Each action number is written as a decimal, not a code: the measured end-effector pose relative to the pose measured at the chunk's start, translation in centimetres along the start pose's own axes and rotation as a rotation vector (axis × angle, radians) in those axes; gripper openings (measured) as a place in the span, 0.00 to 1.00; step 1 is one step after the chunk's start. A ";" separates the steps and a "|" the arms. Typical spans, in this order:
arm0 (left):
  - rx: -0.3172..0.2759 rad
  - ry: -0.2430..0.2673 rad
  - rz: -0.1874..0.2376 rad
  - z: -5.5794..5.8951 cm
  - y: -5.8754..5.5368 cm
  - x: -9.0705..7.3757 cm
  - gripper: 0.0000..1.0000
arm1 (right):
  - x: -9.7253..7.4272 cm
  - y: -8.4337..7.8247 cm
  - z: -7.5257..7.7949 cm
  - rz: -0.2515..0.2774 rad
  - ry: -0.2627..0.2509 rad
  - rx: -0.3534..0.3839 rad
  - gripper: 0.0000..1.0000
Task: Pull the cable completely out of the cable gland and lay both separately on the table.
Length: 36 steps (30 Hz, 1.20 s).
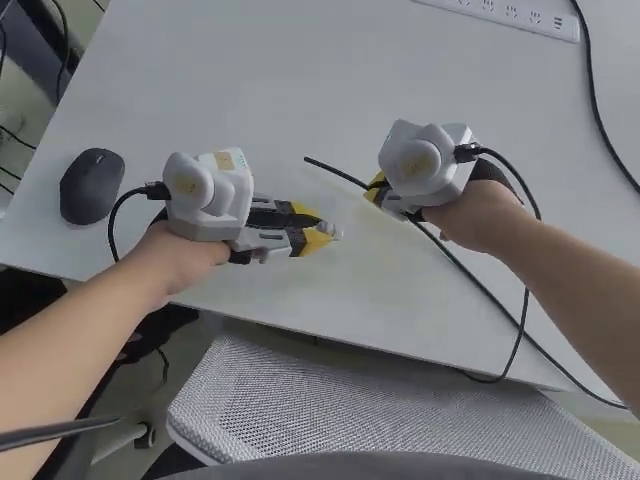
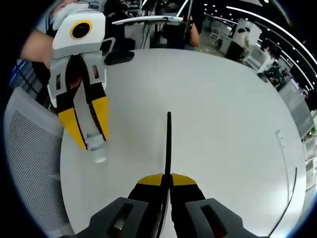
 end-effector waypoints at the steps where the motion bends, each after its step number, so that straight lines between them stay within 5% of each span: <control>1: -0.001 0.004 -0.013 -0.3 -0.3 0.1 0.15 | 0.1 0.0 -0.1 0.000 0.000 -0.004 0.00; 22: 0.016 0.038 -0.053 -1.2 -1.4 0.8 0.16 | 0.7 -0.1 -0.5 0.004 0.014 0.009 0.00; 36: 0.105 0.053 -0.131 -0.9 -2.3 1.0 0.16 | 0.8 -0.2 -0.5 0.044 0.020 0.012 0.00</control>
Point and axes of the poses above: the centre of the closed fingertips' face, and the gripper's own axes: x roughly forward along the fingers, z roughly to its right, y roughly out of its top, the point moved 3 cm from there along -x, roughly backward along the fingers, and after that the axes turned 9 degrees about -z, right-handed, at the moved point
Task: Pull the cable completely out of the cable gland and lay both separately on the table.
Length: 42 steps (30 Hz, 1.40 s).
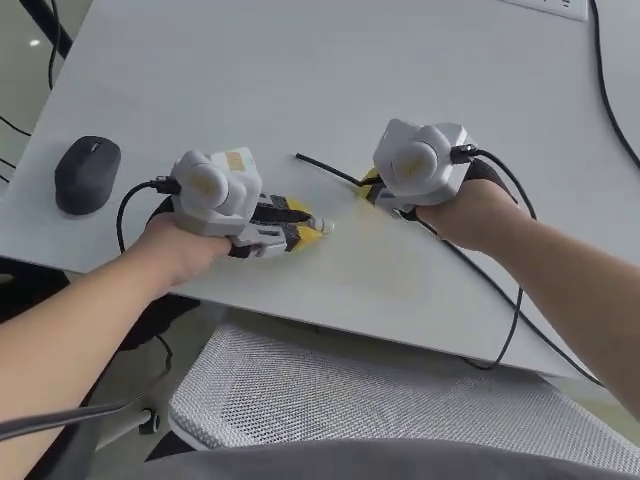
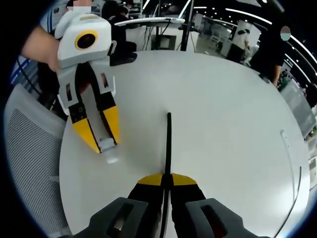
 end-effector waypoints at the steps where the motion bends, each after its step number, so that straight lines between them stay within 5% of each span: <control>1: 0.005 -0.001 -0.005 0.1 0.0 0.0 0.16 | 0.0 0.0 0.0 0.001 0.001 0.000 0.00; 7: 0.027 0.010 -0.038 -0.1 -0.3 0.2 0.16 | 0.2 0.0 0.2 0.001 0.002 0.003 0.00; 17: 0.151 0.061 -0.125 0.0 -0.2 0.3 0.16 | 0.2 0.1 0.2 -0.001 0.000 -0.001 0.00; 34: 0.172 0.107 -0.189 0.6 0.2 0.3 0.18 | 0.2 0.1 0.3 -0.029 -0.017 -0.055 0.01; 42: 0.172 0.132 -0.199 0.8 0.5 -0.2 0.22 | -0.3 -0.1 1.2 -0.011 -0.051 -0.035 0.11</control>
Point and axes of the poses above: the centre of the closed fingertips' face, and the gripper's own axes: x roughly forward along the fingers, z roughly to its right, y roughly out of its top, the point moved 3 cm from there along -x, roughly backward along the fingers, and after that the axes turned 9 degrees about -z, right-handed, at the moved point
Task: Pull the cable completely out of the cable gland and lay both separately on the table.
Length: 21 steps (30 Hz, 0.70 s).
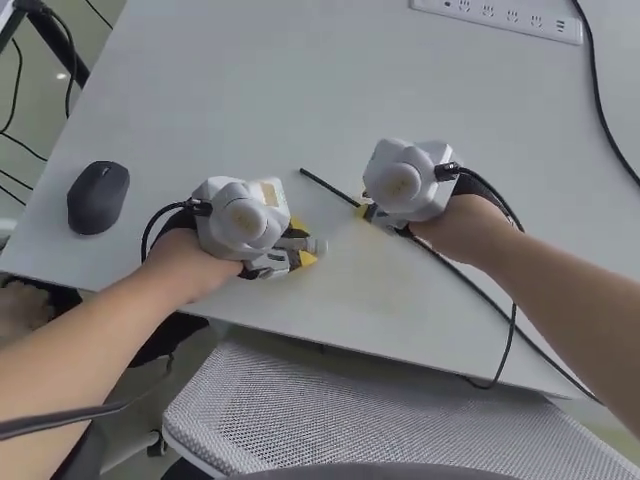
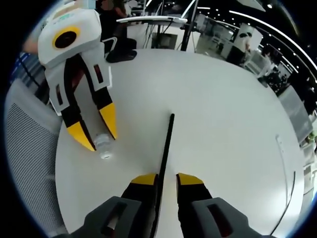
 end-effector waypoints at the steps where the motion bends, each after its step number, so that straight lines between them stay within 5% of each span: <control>1: -0.003 0.005 -0.002 -0.1 0.0 -0.1 0.22 | -0.3 0.0 0.2 0.005 -0.009 0.003 0.11; 21: -0.162 0.077 0.064 -0.4 0.3 -2.3 0.40 | -8.4 -0.9 1.6 0.218 -0.084 0.179 0.29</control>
Point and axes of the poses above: the centre of the closed fingertips' face, and the gripper's own axes: x roughly forward along the fingers, z roughly to its right, y roughly out of its top, the point moved 3 cm from there along -x, roughly backward along the fingers, and after that the axes turned 9 degrees about -z, right-handed, at the moved point
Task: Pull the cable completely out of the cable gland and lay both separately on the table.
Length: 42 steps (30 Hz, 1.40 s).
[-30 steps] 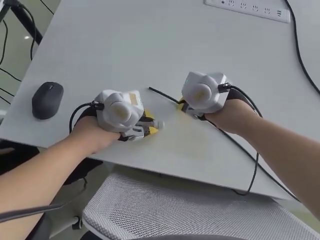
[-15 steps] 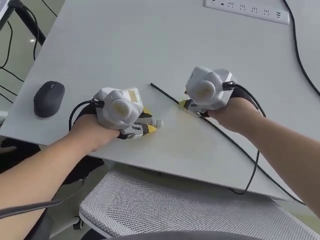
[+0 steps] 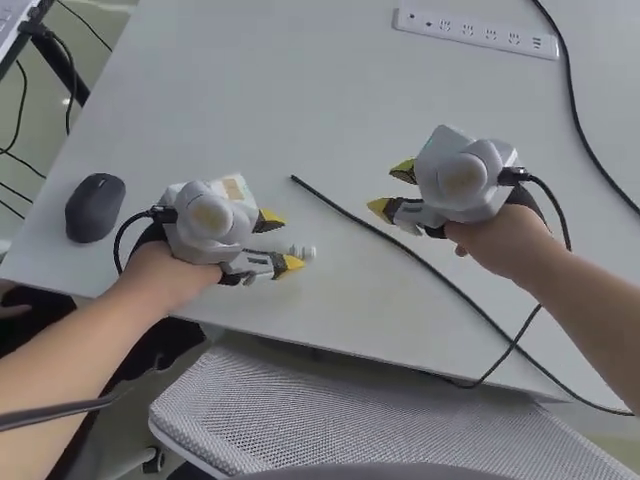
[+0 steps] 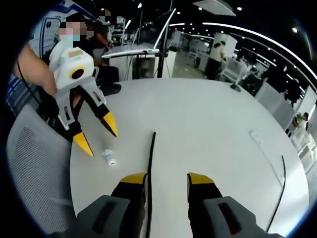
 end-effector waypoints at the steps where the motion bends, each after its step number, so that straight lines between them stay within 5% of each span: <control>1: -0.003 0.002 0.000 0.0 0.0 0.0 0.42 | -0.7 0.2 0.0 0.017 0.000 0.010 0.30; 12: -0.100 0.011 0.092 0.8 1.1 -1.6 0.50 | -6.0 0.2 0.4 0.142 -0.034 0.114 0.35; 18: -0.142 0.013 0.133 1.2 1.5 -2.7 0.53 | -8.9 -1.1 0.2 0.178 -0.054 0.161 0.39; 29: -0.233 0.004 0.262 2.4 3.5 -5.4 0.65 | -12.3 -4.4 -0.2 0.279 -0.041 0.353 0.48; 42: -0.229 0.003 0.242 4.1 3.5 -6.5 0.75 | -13.8 -9.8 -1.4 0.249 -0.059 0.407 0.56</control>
Point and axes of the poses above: the centre of the closed fingertips' face, and the gripper's own axes: x roughly forward along the fingers, z roughly to its right, y roughly out of its top, the point moved 3 cm from there along -x, roughly backward along the fingers, and after that the axes turned 9 degrees about -z, right-handed, at the moved point
